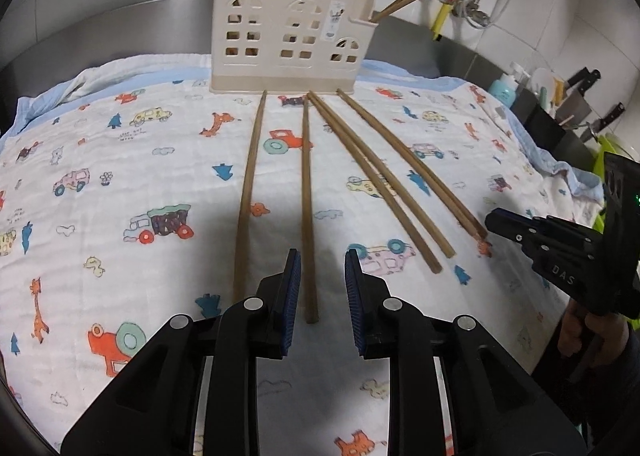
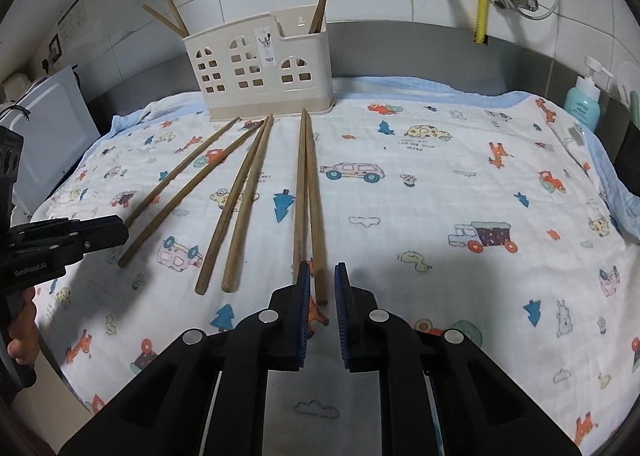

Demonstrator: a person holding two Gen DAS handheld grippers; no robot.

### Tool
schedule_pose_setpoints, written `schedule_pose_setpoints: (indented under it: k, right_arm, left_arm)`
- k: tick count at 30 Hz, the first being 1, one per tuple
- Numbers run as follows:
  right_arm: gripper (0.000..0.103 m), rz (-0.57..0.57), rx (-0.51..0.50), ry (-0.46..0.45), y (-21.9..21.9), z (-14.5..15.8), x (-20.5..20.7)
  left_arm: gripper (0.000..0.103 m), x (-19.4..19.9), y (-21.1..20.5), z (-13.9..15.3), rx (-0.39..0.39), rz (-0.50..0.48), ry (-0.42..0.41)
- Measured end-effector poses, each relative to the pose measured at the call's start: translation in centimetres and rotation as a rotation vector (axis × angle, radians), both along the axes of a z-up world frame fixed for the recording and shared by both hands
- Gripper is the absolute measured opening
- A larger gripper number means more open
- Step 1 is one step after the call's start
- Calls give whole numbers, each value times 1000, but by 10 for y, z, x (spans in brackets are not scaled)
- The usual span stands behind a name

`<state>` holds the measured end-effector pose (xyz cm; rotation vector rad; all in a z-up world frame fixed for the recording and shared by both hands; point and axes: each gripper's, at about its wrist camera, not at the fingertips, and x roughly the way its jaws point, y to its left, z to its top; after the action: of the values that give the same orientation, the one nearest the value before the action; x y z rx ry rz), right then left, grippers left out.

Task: Organize utensils
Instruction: 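Move both open tools back over the remaining chopsticks on the cloth, then close the right tool on a chopstick while the left tool grasps another chopstick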

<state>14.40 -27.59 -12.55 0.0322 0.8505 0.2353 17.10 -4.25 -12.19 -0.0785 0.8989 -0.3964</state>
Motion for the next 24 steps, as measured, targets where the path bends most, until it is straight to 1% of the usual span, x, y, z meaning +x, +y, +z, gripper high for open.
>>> schedule_pose_setpoints:
  k: [6, 10, 19, 24]
  right_arm:
    - [12, 21, -2, 8, 3, -5, 10]
    - [10, 29, 0, 16, 3, -8, 14]
    - [9, 43, -3, 27, 4, -12, 19]
    - [9, 52, -21, 29, 6, -13, 21]
  left_arm:
    - [23, 8, -6, -4, 19, -4, 7]
    - [23, 15, -11, -6, 33, -8, 14]
    - [22, 24, -15, -14, 71, 15, 30]
    - [22, 25, -16, -17, 76, 25, 32]
